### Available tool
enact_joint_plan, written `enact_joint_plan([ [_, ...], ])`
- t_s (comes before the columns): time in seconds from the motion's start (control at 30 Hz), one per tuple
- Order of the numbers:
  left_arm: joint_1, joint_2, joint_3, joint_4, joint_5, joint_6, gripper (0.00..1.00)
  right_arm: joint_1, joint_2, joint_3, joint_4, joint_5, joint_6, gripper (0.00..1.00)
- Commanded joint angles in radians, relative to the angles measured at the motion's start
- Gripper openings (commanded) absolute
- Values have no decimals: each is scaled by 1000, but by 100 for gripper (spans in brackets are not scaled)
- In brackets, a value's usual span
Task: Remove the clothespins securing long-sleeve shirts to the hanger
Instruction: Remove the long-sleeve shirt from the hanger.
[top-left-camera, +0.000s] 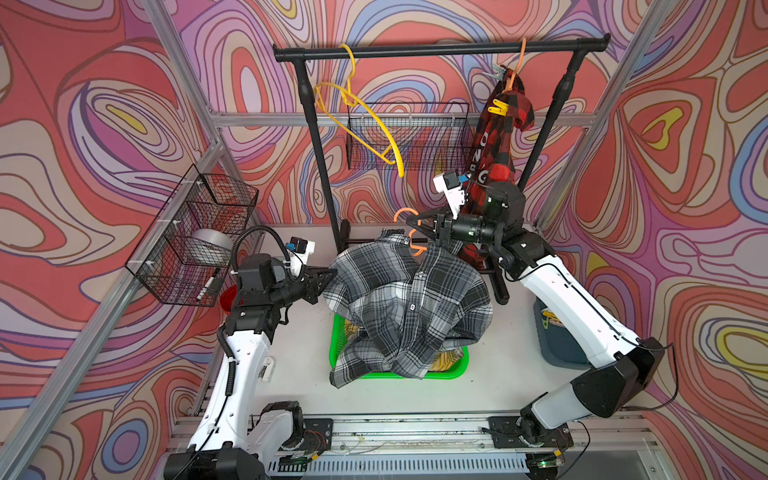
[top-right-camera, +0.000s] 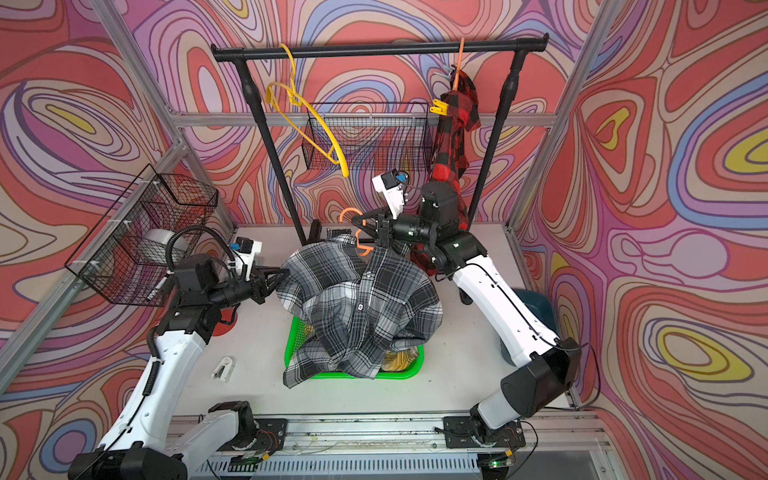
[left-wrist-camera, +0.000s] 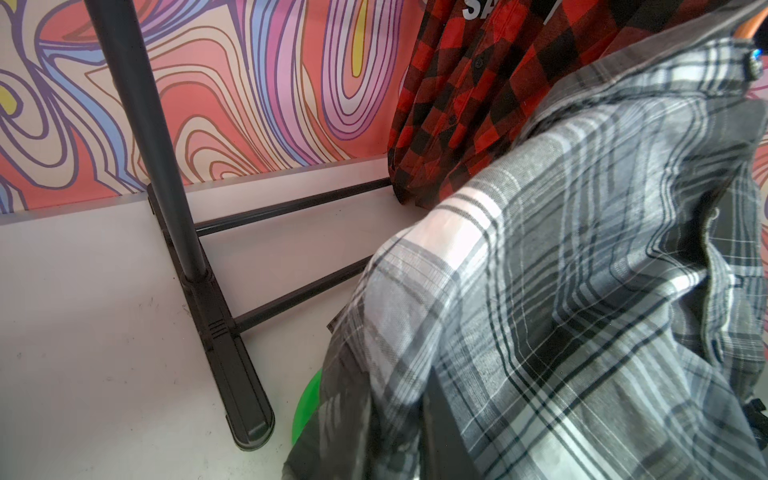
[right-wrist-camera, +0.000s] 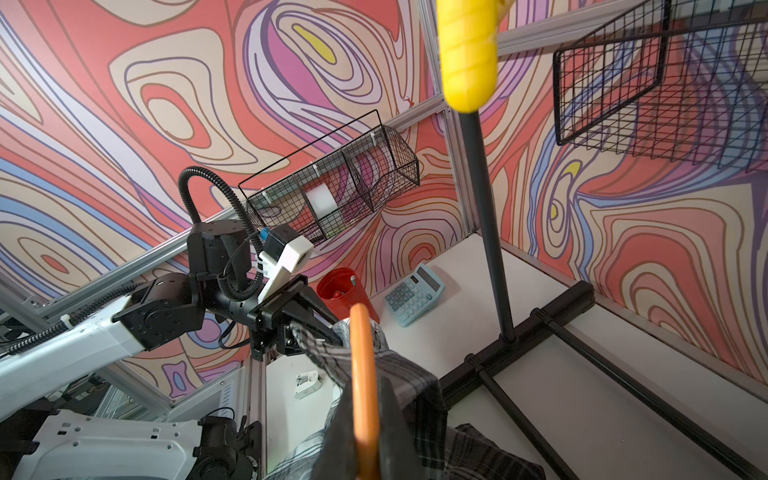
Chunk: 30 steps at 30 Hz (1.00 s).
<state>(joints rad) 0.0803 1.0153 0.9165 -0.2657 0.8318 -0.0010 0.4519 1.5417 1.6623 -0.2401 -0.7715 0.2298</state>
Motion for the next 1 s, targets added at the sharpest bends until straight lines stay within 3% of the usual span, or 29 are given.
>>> enact_joint_plan([
  [0.0,7,-7,5,-12,-40,8,0,-17,12,35,18,3,10,0],
  [0.1,7,-7,10,-17,-126,-16,0,-24,15,37,20,9,18,0],
  [0.27,11,-2,7,-74,-360,-124,0,-47,12,44,13,23,28,0],
  [0.57,45,-113,-175,-45,-490,-308,0,-92,-27,48,1,29,21,0],
  [0.67,53,-104,-176,-59,-472,-315,0,-102,-39,45,-5,22,16,0],
  [0.77,55,-103,-164,22,-262,-295,0,-103,-35,40,11,-24,27,0],
  [0.83,55,-103,-148,107,-108,-304,48,-102,-29,39,16,-54,29,0],
  [0.87,54,-98,-141,154,-51,-315,68,-103,-26,36,21,-78,30,0],
  [0.9,54,-94,-137,207,-7,-336,78,-102,-25,33,26,-97,32,0],
  [0.97,55,-84,-129,294,36,-366,87,-102,-21,27,33,-106,38,0],
])
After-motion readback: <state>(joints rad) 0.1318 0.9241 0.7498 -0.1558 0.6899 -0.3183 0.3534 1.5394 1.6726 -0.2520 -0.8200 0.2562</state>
